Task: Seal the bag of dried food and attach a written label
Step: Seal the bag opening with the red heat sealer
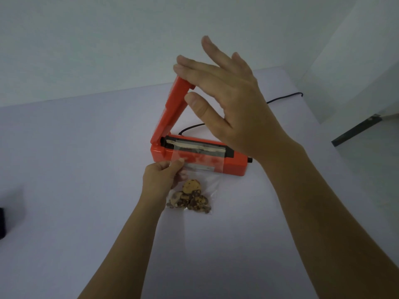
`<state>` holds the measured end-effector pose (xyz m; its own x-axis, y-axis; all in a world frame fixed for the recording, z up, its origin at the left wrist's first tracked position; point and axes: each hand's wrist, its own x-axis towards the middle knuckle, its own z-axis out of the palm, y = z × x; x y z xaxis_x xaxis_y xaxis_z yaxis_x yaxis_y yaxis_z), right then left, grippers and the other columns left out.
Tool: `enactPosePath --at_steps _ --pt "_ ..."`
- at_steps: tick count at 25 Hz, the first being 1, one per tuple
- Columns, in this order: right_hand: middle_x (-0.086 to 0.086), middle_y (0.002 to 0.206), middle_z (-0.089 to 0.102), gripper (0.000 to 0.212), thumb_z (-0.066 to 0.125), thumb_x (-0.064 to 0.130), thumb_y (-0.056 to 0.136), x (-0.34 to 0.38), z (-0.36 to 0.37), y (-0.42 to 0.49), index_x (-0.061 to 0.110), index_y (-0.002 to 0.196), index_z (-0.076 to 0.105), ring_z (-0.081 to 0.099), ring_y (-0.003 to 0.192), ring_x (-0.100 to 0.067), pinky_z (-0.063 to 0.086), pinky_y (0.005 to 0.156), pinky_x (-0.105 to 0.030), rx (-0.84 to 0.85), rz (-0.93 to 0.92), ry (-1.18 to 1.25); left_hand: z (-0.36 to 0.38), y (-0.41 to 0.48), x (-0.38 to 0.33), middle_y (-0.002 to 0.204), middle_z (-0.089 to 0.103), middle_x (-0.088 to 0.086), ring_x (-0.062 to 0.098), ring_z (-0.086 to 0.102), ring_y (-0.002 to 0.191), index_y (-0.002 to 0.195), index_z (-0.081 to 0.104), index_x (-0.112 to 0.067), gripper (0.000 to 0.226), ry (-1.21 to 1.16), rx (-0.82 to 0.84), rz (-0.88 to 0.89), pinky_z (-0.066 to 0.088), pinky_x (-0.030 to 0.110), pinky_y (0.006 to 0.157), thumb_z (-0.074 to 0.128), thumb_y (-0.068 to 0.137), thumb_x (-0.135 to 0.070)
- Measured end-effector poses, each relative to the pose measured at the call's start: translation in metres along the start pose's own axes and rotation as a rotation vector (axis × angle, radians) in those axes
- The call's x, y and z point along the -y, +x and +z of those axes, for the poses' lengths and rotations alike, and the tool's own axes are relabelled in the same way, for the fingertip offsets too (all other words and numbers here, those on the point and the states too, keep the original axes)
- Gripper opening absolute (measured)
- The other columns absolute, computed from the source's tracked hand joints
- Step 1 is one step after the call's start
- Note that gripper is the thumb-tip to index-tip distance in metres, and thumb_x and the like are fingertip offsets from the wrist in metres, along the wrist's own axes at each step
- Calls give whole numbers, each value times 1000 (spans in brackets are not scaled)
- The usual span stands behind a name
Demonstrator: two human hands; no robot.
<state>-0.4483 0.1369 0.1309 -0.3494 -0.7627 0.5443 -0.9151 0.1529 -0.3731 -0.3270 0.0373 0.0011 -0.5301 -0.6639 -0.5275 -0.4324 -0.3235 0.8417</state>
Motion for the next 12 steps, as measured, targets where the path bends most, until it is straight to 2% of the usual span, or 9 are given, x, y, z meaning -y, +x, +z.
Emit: enactPosePath --at_steps 4,7,9,12 --pt "-3 124 61 31 48 29 94 -11 -5 -19 13 119 59 39 133 -21 18 111 -39 -68 71 -46 0 -2 -1 45 60 -4 3 49 36 69 69 -9 21 -5 2 4 40 13 39 65 85 -23" --pt "-8 110 63 27 50 26 94 -29 -3 -41 9 111 63 48 125 -23 33 108 -48 -78 128 -57 -1 -1 -1 44 59 -5 4 50 36 68 67 -8 23 18 -10 5 39 14 39 65 85 -23" --pt "-10 108 62 24 49 20 94 -39 1 -55 7 109 63 50 123 -23 40 102 -51 -51 162 -69 -3 1 0 42 59 -6 3 51 35 69 66 -5 23 15 -16 7 39 13 38 65 85 -21" --pt "-6 123 60 33 38 13 93 -47 12 -71 12 119 58 44 129 -19 28 111 -43 72 192 -110 -6 2 1 42 58 -6 3 51 35 71 66 -3 23 11 -8 20 41 13 39 64 86 -21"
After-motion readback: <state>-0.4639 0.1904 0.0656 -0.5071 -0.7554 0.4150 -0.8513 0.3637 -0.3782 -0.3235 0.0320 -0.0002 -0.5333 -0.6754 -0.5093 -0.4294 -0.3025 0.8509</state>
